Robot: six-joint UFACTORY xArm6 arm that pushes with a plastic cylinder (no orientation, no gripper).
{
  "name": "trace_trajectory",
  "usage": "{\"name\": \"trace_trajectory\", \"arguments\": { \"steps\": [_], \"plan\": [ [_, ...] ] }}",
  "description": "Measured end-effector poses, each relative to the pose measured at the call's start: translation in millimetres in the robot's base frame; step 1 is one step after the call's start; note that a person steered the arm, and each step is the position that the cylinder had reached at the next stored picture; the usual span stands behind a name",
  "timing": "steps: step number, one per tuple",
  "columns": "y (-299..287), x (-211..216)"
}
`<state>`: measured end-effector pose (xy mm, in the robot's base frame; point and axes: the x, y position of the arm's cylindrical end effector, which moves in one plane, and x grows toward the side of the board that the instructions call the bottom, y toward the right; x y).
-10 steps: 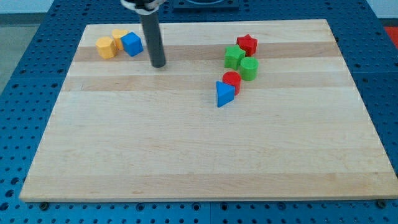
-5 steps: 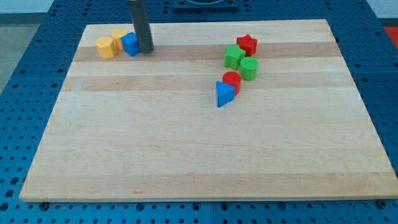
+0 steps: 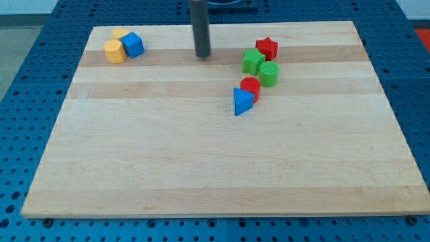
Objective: Separate red circle from the blue triangle
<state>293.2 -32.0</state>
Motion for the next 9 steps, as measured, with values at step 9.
{"name": "trace_trajectory", "arguments": {
  "steps": [9],
  "plan": [
    [80.7, 140.9]
  ]
}}
